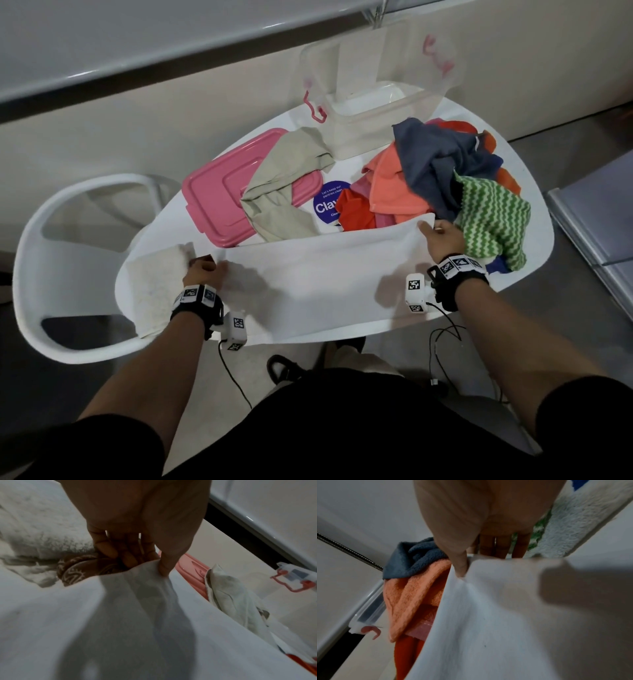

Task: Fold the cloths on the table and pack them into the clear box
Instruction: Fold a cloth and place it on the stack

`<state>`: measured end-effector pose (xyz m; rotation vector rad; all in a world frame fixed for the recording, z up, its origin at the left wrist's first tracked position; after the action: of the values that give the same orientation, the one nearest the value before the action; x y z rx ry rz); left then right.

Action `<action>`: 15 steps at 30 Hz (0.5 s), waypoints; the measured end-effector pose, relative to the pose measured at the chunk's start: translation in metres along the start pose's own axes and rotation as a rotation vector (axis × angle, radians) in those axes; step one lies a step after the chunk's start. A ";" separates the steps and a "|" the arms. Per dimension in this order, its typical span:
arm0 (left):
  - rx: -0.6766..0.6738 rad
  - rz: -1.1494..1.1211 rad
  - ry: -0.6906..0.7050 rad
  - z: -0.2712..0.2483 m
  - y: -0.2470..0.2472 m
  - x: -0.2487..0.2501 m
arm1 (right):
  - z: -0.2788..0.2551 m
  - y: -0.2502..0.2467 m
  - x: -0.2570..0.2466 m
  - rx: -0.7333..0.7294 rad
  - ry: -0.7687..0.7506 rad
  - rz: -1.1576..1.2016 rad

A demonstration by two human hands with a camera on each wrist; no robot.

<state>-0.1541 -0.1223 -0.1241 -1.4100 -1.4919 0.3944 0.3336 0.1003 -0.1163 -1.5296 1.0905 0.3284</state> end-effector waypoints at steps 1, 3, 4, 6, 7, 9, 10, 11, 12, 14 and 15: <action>0.020 -0.016 0.001 0.000 -0.001 0.001 | -0.001 -0.002 0.000 0.001 -0.009 0.050; 0.053 -0.065 0.028 -0.002 -0.004 0.004 | -0.007 -0.006 -0.001 0.002 -0.019 0.139; 0.060 -0.104 0.047 -0.004 -0.005 0.006 | -0.010 -0.007 -0.001 0.012 -0.013 0.179; 0.050 -0.258 0.061 -0.011 -0.005 0.006 | -0.020 -0.009 -0.001 0.034 0.022 0.266; 0.039 -0.355 0.064 -0.016 -0.007 0.008 | -0.027 -0.009 -0.003 0.041 0.041 0.305; -0.030 -0.529 0.081 -0.033 -0.007 0.018 | -0.046 -0.006 -0.013 0.005 0.072 0.369; -0.082 -0.586 0.099 -0.045 -0.006 0.025 | -0.058 -0.002 -0.019 -0.038 0.077 0.400; -0.118 -0.624 0.119 -0.056 -0.005 0.032 | -0.071 0.003 -0.027 -0.087 0.078 0.429; -0.146 -0.642 0.148 -0.066 -0.004 0.040 | -0.085 0.007 -0.035 -0.132 0.082 0.447; -0.202 -0.678 0.171 -0.085 0.002 0.052 | -0.110 0.018 -0.048 -0.201 0.095 0.485; -0.235 -0.697 0.147 -0.094 0.007 0.057 | -0.121 0.023 -0.053 -0.234 0.113 0.495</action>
<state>-0.0638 -0.1062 -0.0637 -0.9726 -1.8280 -0.3183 0.2444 0.0188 -0.0572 -1.4765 1.5640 0.7361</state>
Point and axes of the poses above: each hand's wrist, its own z-axis towards the middle knuckle, its own y-axis out of the palm, x = y × z, the point moved 5 cm from there along z, towards the middle knuckle, and after that the axes turned 7 degrees about x, right-handed, at the moved point
